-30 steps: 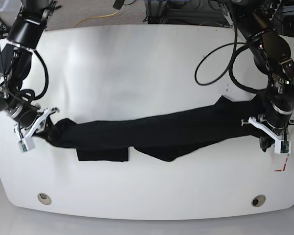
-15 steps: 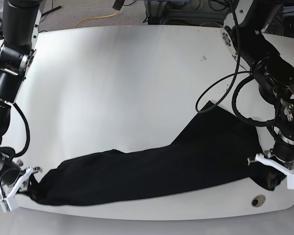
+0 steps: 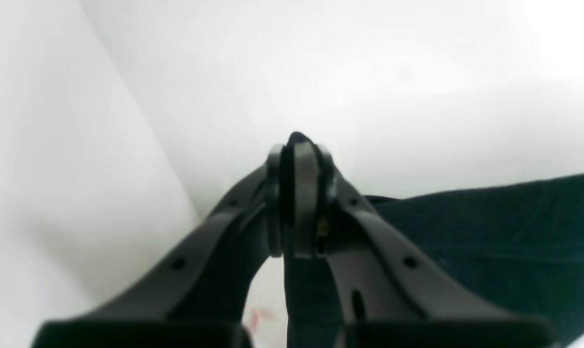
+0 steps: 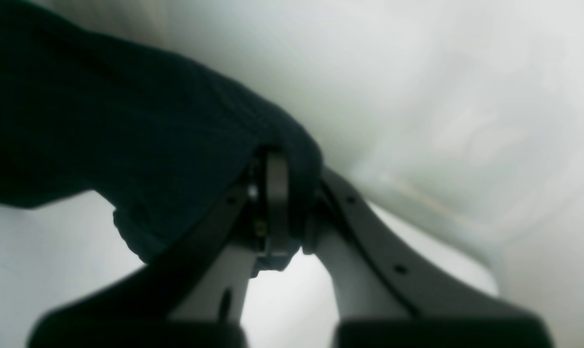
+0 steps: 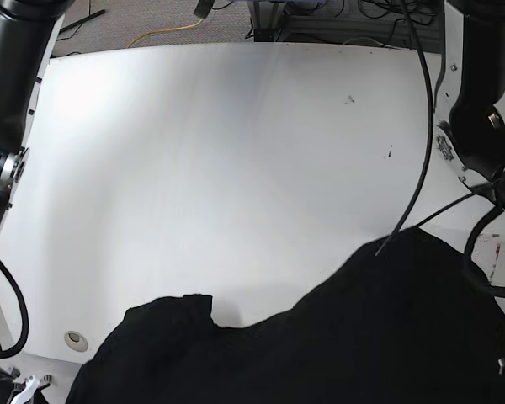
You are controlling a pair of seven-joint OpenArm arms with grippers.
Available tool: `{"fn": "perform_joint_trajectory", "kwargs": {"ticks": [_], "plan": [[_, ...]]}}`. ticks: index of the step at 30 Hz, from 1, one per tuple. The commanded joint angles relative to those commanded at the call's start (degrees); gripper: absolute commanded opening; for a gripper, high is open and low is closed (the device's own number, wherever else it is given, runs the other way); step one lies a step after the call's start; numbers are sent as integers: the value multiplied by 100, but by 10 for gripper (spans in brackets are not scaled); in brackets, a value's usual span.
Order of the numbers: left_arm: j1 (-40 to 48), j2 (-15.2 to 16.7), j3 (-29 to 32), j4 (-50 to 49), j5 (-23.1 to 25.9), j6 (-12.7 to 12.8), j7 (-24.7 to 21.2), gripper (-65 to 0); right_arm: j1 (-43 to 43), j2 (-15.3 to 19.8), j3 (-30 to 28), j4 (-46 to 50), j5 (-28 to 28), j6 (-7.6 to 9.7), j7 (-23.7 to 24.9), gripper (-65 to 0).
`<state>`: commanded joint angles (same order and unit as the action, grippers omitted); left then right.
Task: Fold the T-shirt properly
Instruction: 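Drag the held shirt edge back across the table with both grippers, then release the left gripper and move it to the shirt's other corner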
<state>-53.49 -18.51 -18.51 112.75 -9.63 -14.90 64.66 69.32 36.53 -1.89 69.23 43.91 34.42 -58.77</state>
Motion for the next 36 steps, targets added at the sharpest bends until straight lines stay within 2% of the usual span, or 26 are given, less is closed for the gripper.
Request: {"fn": "perform_joint_trajectory", "kwargs": {"ticks": [3, 6, 8, 11, 20, 23, 27, 30, 33, 36], "plan": [[-97, -26, 70, -44, 0, 0, 9, -604, 141, 26, -123, 0, 35, 0, 0, -650], [-53, -141, 97, -35, -26, -35, 167, -601, 62, 26, -114, 9, 53, 9, -9, -650], [18, -141, 97, -26, -26, -299, 325, -606, -273, 35, -53, 35, 53, 18, -53, -650], [334, -132, 79, 53, 0, -624, 343, -650, -826, 35, 378, 229, 62, 18, -79, -650], [1811, -79, 53, 246, -44, -677, 343, -650, -2963, -18, 1495, 1073, 53, 18, -79, -650], [2321, 123, -70, 255, -44, -686, 281, -650, -3692, -105, 1873, 1407, 62, 18, -79, -650], [3015, 369, -246, 246, -35, -1037, 123, -650, -4510, -255, 2259, 1793, 62, 18, -79, -650], [3516, 659, -211, 246, -35, -1169, 105, -646, -4923, -378, 2409, 1969, 62, 18, -79, -650], [3947, 897, -158, 237, -35, -1345, 105, -574, -5257, -413, 2541, 2180, 53, 18, -79, -650], [4246, 1187, -158, 229, -35, -1591, 105, -443, -5389, -536, 2567, 2286, 44, 26, -79, -650]]}}
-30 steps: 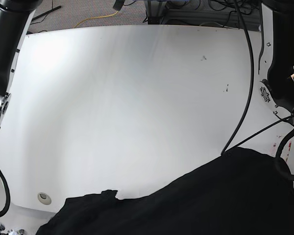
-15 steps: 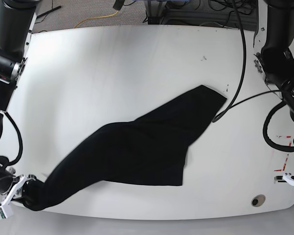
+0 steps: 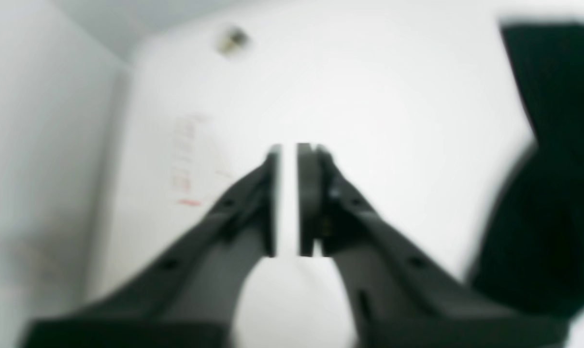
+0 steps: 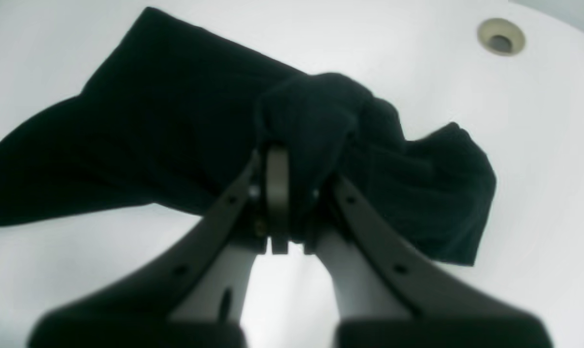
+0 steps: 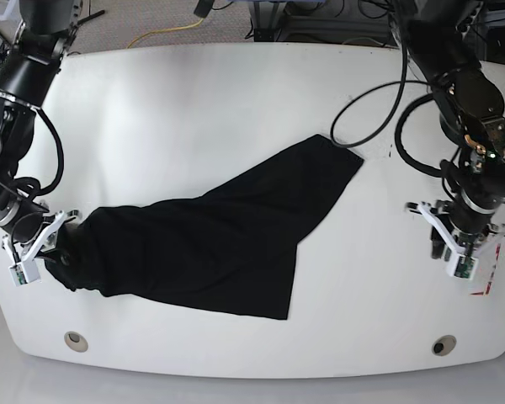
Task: Fold the T-shirt properly
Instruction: 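Release the left gripper and move it to the shirt's other corner, then grasp the shirt corner with the left gripper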
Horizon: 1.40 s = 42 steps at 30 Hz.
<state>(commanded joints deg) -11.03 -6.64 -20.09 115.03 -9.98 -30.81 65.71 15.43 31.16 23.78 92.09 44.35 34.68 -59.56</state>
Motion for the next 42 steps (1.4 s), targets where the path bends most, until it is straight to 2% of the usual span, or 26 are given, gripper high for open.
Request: {"fn": "perform_joint_trajectory", "kwargs": {"ticks": [3, 4, 6, 10, 29, 34, 40, 42], "plan": [[237, 220, -18, -18, 0, -246, 9, -321, -149, -70, 0, 62, -18, 0, 0, -650], [299, 264, -18, -18, 0, -308, 9, -300, -167, -79, 0, 62, -26, 0, 0, -650], [431, 360, -18, -26, 0, -457, 18, -290, -202, -79, 0, 62, -26, 0, 0, -650], [651, 484, 9, -202, 9, -919, 18, -287, -281, -88, 9, 62, -26, 0, 0, -650], [844, 466, 35, -1705, 9, -919, 9, -286, -290, -281, 9, 35, -44, 9, 0, -650], [853, 457, 369, -1820, -9, -919, 0, -286, -290, -290, 9, 35, -44, 9, 0, -650], [844, 457, 554, -2075, -369, -919, 18, -286, -290, -290, 9, 35, -44, 9, 0, -650], [835, 466, 554, -2242, -352, -919, 9, -286, -290, -290, 9, 35, -44, 9, 0, -650]]}}
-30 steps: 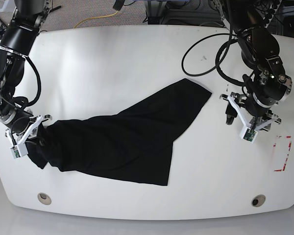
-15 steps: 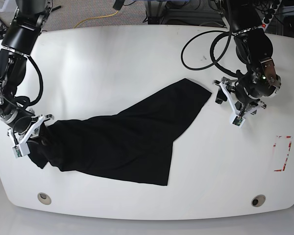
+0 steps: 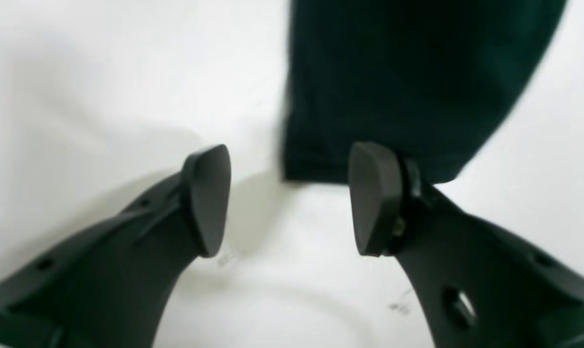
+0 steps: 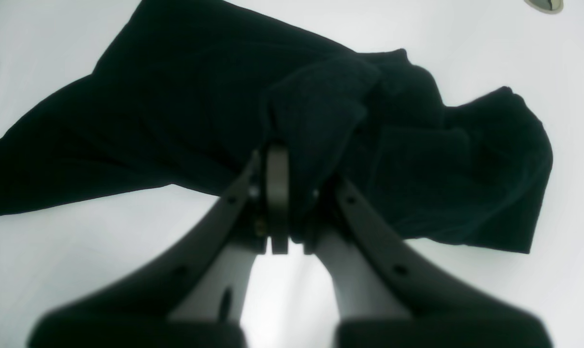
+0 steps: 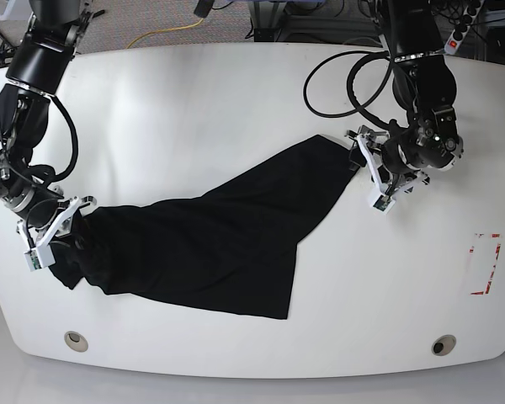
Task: Fold the T-shirt properly
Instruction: 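Grasp the shirt corner with the left gripper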
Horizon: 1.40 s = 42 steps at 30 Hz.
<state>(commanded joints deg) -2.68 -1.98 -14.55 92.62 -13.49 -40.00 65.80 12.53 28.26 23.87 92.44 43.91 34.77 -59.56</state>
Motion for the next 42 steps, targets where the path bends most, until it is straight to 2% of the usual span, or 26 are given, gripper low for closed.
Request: {"fn": "perform_joint_trajectory", "kwargs": {"ticks": [19, 26, 33, 36, 40, 42], "plan": [[18, -9, 0, -211, 0, 0, -53, -286, 0, 0, 0, 0, 0, 0, 0, -650], [-18, -97, 18, -1002, -53, 0, -264, -286, 0, 0, 0, 9, 9, 9, 0, -650], [26, -105, 53, -844, -686, 0, -176, -297, 0, 0, 0, 0, 9, 9, 0, -650], [26, -105, 193, -738, -765, 0, 44, -392, 0, 0, 0, 0, 9, 9, 0, -650], [9, -105, 273, -730, -738, 0, 62, -546, 0, 0, 0, 0, 9, 9, 0, -650], [0, -105, 273, -730, -738, 0, 53, -592, 0, 0, 0, 0, 9, 9, 0, -650]]}}
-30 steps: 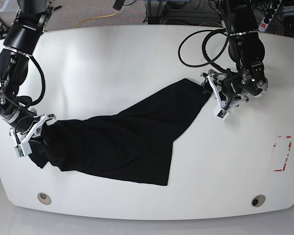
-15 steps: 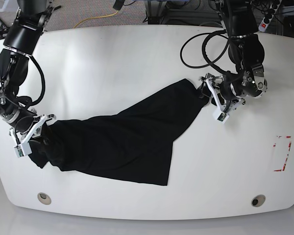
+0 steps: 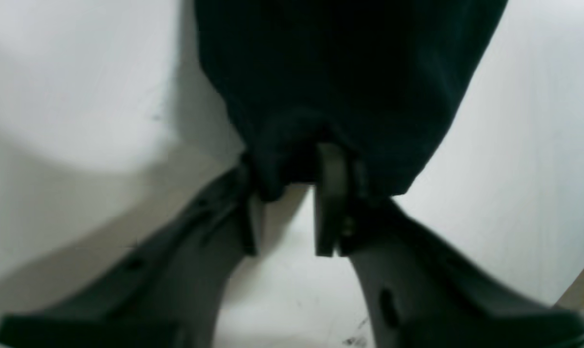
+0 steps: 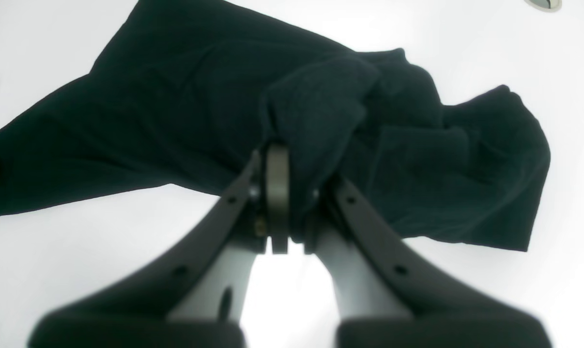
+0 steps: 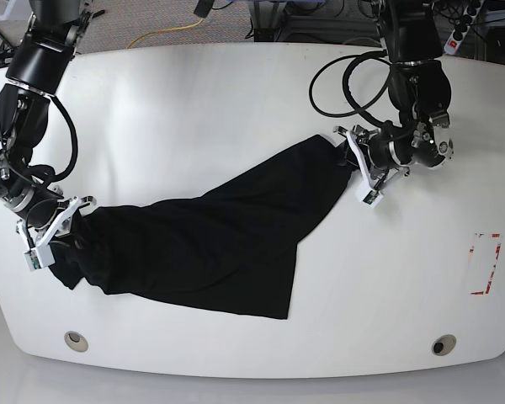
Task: Fold the T-shirt properly
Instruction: 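Grasp the shirt corner with the left gripper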
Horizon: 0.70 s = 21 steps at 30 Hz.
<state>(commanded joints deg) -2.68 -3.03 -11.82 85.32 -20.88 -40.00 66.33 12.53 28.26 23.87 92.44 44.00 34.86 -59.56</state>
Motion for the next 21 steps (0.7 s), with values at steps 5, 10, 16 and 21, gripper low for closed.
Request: {"fn": "perform_joint_trajectory", "kwargs": {"ticks": [5, 10, 16, 21], "plan": [[-9, 0, -18, 35, 0, 0, -9, -642, 0, 0, 0, 0, 0, 0, 0, -650], [-18, 0, -35, 448, 9, 0, -255, -650, 9, 0, 0, 0, 0, -9, 9, -650], [-62, 18, -26, 1046, -9, 163, -290, -650, 62, 0, 0, 0, -9, -26, 26, -650], [-352, 9, -9, 1644, 0, 479, -290, -650, 281, 35, -18, -44, -26, -26, 35, -650]]}}
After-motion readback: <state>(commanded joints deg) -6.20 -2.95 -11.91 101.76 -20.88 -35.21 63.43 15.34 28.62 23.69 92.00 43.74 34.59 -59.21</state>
